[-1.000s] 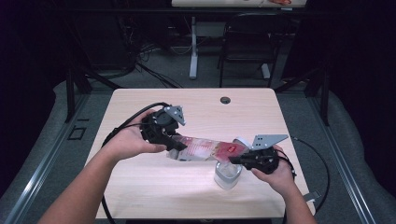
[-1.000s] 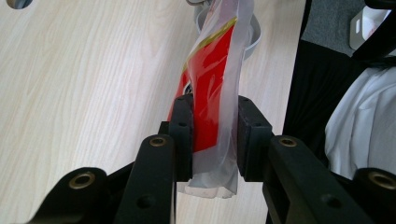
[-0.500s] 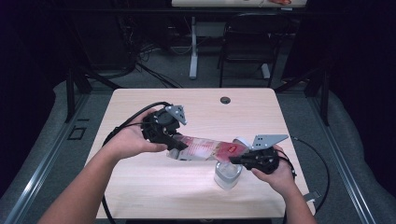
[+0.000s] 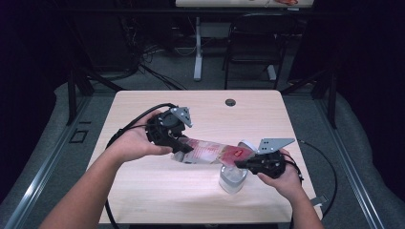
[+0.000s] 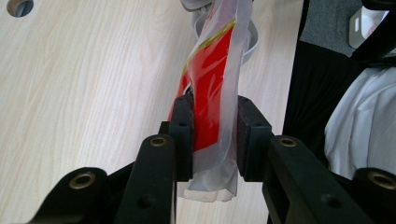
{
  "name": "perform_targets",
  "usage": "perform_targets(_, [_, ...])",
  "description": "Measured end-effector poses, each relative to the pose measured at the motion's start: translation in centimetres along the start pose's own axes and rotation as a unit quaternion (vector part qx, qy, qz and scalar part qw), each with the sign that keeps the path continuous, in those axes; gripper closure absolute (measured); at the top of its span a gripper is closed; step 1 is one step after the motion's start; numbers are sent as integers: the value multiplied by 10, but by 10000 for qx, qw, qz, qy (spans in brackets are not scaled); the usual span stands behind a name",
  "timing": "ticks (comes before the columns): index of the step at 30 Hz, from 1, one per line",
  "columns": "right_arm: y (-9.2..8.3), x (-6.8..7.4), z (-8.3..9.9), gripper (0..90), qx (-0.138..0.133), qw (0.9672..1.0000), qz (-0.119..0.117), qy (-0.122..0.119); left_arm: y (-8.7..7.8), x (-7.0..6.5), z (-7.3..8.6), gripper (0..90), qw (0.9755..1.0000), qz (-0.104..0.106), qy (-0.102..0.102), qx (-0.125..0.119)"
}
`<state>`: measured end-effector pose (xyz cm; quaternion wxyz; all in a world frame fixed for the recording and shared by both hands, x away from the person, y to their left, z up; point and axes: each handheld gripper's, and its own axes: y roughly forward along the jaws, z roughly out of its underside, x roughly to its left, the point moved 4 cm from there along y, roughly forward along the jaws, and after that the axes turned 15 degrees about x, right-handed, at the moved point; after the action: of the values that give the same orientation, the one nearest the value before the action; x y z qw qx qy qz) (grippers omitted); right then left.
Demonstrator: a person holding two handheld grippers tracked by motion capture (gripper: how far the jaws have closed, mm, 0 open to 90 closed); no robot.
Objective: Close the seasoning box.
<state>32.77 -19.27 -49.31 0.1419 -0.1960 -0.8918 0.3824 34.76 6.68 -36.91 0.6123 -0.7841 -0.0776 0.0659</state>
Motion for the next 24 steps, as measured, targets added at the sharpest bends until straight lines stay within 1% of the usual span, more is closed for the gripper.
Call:
perform_targets(14, [0, -1, 1, 889, -17, 10000, -16, 12, -1, 1, -3, 721, 10000, 37, 34, 21])
perform_targets(20, [0, -1, 1, 889, -17, 10000, -1, 14, -1, 1, -4, 720, 10000, 52, 6, 26])
perform_targets(22, [0, -1, 1, 889, -17, 10000, 1, 15, -2, 2, -5, 720, 10000, 35, 53, 54])
perform_targets(24, [0, -1, 2, 889, -25, 10000, 0, 21, -2, 1, -5, 719, 10000, 43, 43, 55])
